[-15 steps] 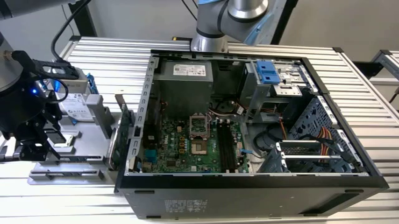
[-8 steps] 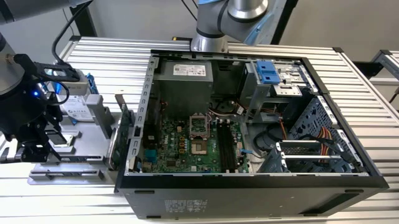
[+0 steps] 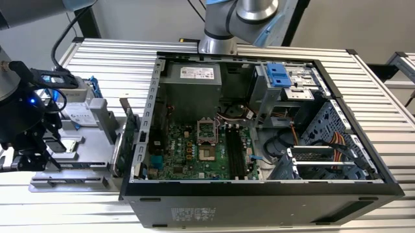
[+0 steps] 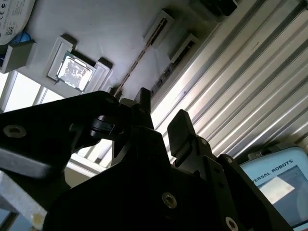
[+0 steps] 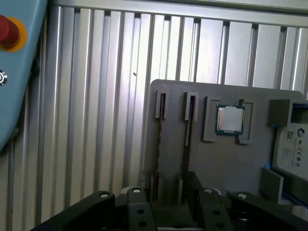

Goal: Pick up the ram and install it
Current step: 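Pick up the ram and move it above insertion slot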

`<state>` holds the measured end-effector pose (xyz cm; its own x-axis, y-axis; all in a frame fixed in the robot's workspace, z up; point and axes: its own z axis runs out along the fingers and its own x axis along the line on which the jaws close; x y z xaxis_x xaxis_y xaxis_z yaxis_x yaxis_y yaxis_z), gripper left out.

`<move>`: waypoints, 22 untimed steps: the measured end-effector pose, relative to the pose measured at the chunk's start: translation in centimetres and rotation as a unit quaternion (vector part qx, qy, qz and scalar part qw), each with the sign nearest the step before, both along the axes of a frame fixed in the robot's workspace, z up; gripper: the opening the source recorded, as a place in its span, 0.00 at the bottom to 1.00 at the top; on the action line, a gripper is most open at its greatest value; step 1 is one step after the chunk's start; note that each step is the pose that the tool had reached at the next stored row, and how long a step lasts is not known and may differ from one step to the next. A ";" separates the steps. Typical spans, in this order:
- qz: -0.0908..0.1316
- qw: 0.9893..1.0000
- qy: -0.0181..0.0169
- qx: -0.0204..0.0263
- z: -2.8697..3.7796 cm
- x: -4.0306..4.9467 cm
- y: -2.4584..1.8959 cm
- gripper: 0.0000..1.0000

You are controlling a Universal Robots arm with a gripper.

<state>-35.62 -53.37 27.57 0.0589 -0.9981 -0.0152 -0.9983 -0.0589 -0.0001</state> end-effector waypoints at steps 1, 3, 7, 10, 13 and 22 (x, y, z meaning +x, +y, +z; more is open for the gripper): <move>-0.004 1.000 0.000 0.000 -0.07 -0.01 -0.01 1.00; -0.014 1.000 0.000 0.000 -0.19 -0.01 -0.01 1.00; -0.027 1.000 0.000 -0.001 -0.30 -0.03 -0.01 1.00; -0.027 1.000 0.000 -0.001 -0.32 -0.03 -0.01 1.00; -0.027 1.000 0.000 -0.001 -0.32 -0.03 -0.01 1.00; -0.028 1.000 0.000 -0.001 -0.85 -0.03 -0.81 1.00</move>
<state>-35.65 -54.18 26.73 0.0033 -0.9999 -0.0132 -1.0000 -0.0033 0.0000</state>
